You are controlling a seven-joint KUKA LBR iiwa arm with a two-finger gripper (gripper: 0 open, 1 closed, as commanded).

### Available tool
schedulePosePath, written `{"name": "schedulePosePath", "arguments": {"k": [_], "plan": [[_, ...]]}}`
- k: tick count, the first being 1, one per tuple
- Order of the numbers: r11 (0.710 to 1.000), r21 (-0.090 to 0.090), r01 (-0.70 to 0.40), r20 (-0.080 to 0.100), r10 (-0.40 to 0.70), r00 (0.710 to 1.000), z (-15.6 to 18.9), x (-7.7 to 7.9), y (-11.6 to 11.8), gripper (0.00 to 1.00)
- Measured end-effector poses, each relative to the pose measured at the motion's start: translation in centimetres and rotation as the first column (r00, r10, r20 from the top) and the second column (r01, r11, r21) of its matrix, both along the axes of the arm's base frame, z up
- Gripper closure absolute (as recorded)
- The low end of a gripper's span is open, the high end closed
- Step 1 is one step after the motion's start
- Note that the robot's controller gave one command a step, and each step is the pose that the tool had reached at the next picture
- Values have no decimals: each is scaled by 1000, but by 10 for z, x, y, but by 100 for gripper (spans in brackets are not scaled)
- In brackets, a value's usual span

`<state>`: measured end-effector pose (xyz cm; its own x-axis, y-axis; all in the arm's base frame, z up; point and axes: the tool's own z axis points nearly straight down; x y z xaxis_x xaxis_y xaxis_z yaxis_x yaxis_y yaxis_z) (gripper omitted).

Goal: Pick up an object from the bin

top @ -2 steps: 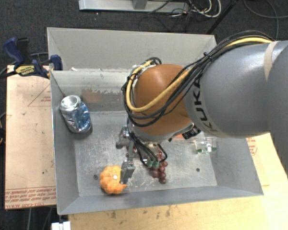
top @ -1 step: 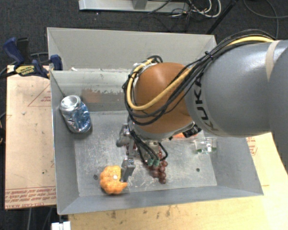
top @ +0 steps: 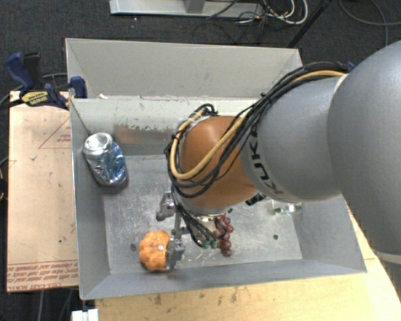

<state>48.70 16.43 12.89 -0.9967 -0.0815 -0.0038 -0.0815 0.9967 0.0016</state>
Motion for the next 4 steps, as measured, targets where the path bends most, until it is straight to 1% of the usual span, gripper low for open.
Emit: {"name": "schedulePosePath", "arguments": {"k": [1,2,3,4], "plan": [[999,-2,-37,-6,37,999,-10,-5,5,0],[1000,-1,-21,-4,21,1000,-22,-3,8,0],[996,4,-84,17,84,996,-51,2,8,0],[990,6,-140,26,140,990,-50,3,7,100]]}}
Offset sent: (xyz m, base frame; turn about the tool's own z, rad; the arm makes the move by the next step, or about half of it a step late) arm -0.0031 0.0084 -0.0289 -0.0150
